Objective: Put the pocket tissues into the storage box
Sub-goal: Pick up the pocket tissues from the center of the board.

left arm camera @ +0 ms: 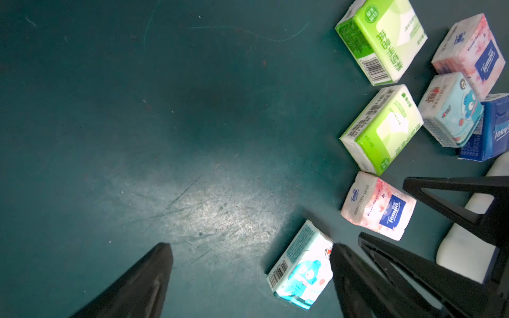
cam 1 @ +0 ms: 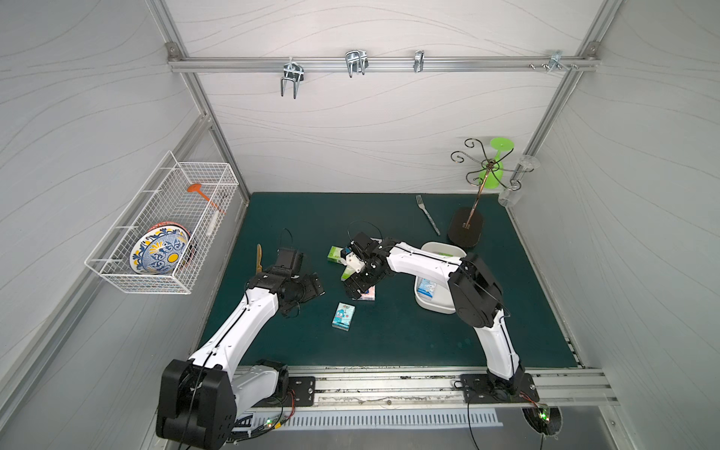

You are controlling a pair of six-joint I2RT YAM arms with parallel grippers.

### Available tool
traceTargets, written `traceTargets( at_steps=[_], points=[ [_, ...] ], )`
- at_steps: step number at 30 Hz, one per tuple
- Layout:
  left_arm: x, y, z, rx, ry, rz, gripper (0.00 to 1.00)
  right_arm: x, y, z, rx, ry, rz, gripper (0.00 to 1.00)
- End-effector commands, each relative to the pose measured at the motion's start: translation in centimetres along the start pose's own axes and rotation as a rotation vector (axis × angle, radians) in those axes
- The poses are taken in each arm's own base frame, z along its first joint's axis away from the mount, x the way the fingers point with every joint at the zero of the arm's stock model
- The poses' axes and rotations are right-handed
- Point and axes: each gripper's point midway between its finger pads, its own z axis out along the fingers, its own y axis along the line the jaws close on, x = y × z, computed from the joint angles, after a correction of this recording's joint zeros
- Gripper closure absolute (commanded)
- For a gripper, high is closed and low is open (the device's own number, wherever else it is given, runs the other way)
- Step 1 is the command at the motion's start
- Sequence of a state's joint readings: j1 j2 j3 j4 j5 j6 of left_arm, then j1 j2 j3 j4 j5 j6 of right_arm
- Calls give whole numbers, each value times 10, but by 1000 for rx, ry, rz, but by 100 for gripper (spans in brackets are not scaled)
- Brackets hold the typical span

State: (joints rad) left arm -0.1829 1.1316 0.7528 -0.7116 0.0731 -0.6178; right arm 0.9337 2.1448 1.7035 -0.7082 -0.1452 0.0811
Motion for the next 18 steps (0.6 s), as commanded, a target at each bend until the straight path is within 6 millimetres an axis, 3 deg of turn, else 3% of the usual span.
traceTargets(
  at_steps=[1,11,18],
  points=[
    [0,-1,-2,13,5,-11,6,11,6,1,-30,36,-10,3],
    [-2,-7,-2,37,9,-8,6,44,8,-1,25,95,-11,3],
    [-1,-10,-1,50,16,-10,6,49,-7,3,132,113,-11,10]
  ],
)
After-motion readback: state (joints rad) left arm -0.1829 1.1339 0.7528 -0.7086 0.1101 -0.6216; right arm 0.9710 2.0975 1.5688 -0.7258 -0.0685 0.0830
